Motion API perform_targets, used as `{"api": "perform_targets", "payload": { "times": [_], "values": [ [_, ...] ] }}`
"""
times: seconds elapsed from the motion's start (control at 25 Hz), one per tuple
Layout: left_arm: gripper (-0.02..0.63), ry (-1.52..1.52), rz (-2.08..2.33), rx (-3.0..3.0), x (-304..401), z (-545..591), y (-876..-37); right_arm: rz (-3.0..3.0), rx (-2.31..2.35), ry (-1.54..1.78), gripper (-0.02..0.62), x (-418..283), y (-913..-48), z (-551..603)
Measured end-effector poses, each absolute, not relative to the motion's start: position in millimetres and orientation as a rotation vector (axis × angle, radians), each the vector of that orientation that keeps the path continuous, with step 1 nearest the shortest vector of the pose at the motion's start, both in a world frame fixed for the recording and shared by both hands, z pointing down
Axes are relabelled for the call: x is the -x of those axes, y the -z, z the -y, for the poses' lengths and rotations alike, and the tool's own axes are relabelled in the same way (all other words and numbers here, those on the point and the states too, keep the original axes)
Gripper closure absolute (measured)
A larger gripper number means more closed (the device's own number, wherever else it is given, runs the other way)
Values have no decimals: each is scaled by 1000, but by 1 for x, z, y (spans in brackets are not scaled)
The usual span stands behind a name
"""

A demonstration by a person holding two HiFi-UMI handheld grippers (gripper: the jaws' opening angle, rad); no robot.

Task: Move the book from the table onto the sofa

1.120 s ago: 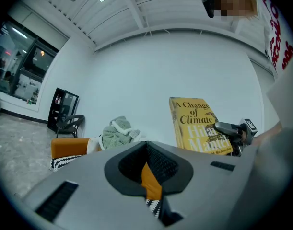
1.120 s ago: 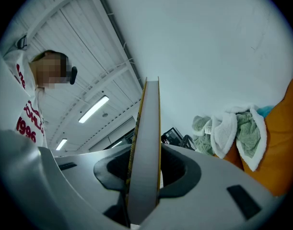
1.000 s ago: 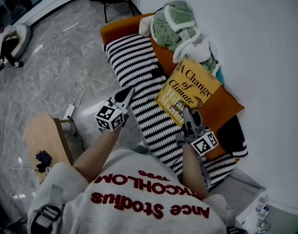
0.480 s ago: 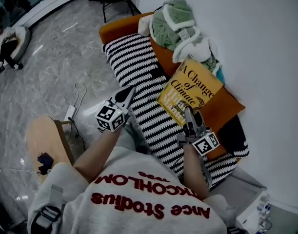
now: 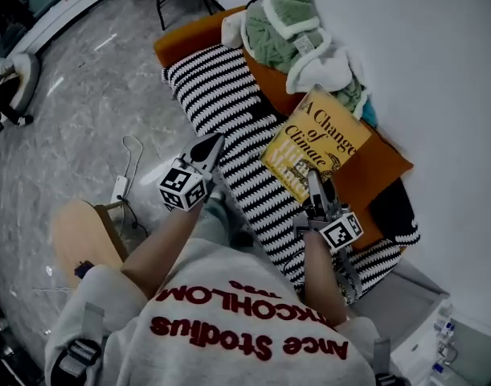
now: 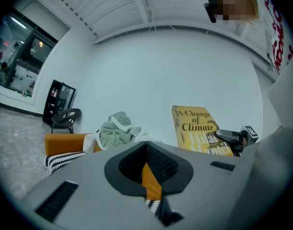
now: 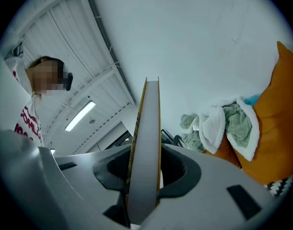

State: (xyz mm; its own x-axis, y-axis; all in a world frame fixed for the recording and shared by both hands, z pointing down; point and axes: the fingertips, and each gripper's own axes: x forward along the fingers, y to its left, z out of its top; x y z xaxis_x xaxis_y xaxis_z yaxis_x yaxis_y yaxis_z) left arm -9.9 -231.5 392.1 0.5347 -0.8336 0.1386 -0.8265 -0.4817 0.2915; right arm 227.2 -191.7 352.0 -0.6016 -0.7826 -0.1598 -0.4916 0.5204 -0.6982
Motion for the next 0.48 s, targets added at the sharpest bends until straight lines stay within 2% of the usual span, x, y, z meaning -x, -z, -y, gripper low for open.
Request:
{"api": "perform_targets", "payload": {
  "times": [0.48],
  "values": [
    [589, -41, 1316, -2428, 24, 262, -431, -2242, 1122, 977, 434, -215, -404, 219]
  ]
}}
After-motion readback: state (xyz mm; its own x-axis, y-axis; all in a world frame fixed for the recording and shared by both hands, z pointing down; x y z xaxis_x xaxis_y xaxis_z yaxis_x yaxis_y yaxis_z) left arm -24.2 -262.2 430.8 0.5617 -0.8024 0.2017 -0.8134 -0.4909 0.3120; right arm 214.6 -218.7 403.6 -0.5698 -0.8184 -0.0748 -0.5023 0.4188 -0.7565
